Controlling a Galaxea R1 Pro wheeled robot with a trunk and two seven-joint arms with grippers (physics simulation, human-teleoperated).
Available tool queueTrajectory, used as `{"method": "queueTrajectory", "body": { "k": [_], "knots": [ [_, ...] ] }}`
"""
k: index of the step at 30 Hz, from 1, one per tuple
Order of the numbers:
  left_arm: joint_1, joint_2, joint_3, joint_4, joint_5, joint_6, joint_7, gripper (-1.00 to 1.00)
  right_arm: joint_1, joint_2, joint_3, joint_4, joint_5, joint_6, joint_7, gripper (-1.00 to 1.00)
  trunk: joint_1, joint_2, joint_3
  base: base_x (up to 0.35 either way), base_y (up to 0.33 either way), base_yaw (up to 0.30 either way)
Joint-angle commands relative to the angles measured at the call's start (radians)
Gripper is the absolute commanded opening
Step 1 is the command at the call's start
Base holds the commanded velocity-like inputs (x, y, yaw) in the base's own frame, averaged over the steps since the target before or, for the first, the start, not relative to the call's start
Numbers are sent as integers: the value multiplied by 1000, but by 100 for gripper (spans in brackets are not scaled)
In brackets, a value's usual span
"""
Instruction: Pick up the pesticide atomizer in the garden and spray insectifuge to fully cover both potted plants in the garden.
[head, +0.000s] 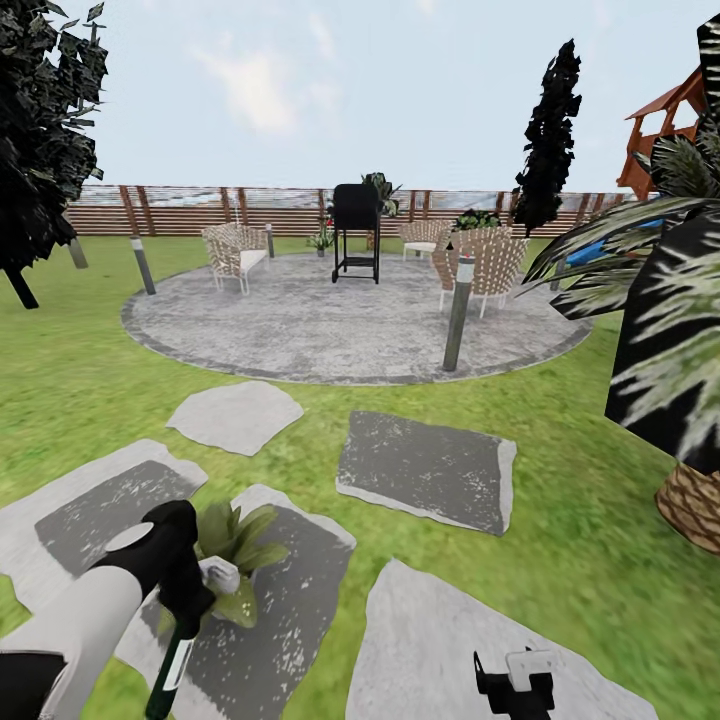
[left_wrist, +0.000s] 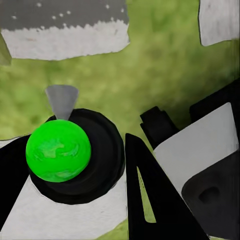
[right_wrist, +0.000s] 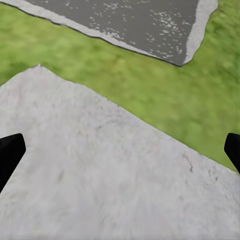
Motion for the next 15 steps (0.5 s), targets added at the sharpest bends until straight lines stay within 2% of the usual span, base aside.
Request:
{"method": "queueTrajectory", "body": {
  "k": [1, 4, 7, 12, 15],
  "knots": [
    [-4, -3, -5, -3, -9, 11, -36, -100, 0, 0, -4, 1, 11, -3, -6, 100, 0, 0, -1, 0, 0, 0],
    [-18, 2, -7, -5, -13, 11, -75, -100, -1, 1, -4, 1, 11, -3, -6, 100, 0, 0, -1, 0, 0, 0],
    [-16, 13, -8, -5, -14, 9, -82, -100, 0, 2, -3, 1, 11, -3, -6, 100, 0, 0, -1, 0, 0, 45],
    [-8, 23, -11, -3, -15, 7, -78, -100, 0, 5, -3, 1, 11, -3, -6, 100, 0, 0, -1, 0, 0, 239],
    [-8, 22, -11, -3, -14, 7, -77, -100, 0, 4, -3, 1, 11, -3, -6, 100, 0, 0, -1, 0, 0, 89]
  ]
}}
